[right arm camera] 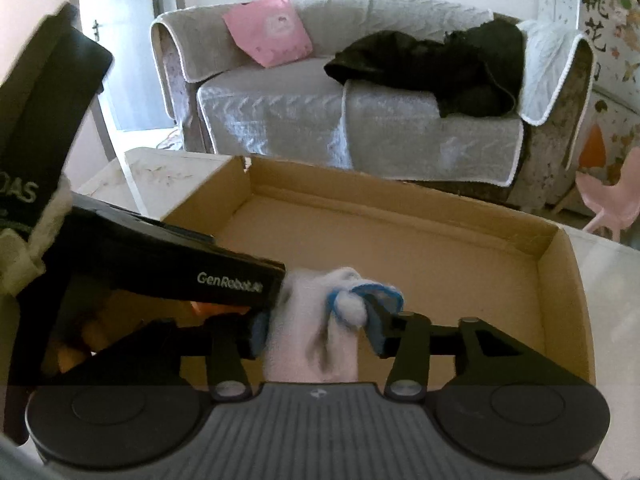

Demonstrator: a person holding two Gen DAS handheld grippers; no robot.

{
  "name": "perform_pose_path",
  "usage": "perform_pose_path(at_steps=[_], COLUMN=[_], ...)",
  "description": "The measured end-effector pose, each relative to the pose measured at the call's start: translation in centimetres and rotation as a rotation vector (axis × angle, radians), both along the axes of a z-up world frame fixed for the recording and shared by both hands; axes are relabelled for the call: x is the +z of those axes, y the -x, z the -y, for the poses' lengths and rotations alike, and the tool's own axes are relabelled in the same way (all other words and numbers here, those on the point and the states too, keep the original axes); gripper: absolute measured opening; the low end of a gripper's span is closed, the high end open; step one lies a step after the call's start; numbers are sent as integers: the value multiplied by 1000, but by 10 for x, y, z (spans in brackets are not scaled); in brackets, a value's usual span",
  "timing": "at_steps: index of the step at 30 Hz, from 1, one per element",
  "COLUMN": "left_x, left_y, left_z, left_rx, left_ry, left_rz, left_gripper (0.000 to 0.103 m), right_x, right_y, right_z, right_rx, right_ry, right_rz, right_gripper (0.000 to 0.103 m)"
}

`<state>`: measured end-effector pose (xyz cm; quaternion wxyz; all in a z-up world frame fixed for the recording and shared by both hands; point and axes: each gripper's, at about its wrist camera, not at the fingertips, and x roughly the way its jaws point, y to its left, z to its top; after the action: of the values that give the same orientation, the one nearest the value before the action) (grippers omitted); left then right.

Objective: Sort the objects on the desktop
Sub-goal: 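Carry both held items into the cardboard box and open both tools, then move both open tools back over the sock pile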

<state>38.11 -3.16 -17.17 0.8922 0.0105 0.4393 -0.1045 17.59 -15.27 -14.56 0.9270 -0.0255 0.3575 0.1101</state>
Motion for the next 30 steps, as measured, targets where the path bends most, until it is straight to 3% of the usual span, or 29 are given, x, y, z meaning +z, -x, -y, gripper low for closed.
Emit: perform_pose_path(at_steps=[2, 5, 9, 12, 17, 23, 25, 30], left_x=[3, 13, 43, 60, 71, 58, 54, 40], left_y=[2, 7, 26, 45, 100, 169, 196, 252], left_z=[-3, -7, -23, -36, -67, -83, -86, -83], left_rx=[3, 8, 14, 27, 9, -59, -83, -148], left_ry=[7, 7, 65, 50, 69, 82, 93, 59], left_rz=[-1, 7, 48, 75, 116, 82, 74, 85], left_gripper=[86, 86, 91, 93, 102, 102, 102, 102], right_x=[2, 13, 41, 65, 88, 56, 37, 5], right_y=[2, 7, 30, 66, 140, 208, 224, 233], right_z=[1, 9, 25, 43, 67, 90, 92, 92], right_rx=[0, -2, -4, -4, 3, -57, -99, -167], right_ry=[10, 5, -6, -58, -72, -11, 1, -32], right_rz=[6, 25, 84, 130, 191, 206, 161, 114], right_gripper=[69, 69, 74, 75, 86, 89, 89, 89])
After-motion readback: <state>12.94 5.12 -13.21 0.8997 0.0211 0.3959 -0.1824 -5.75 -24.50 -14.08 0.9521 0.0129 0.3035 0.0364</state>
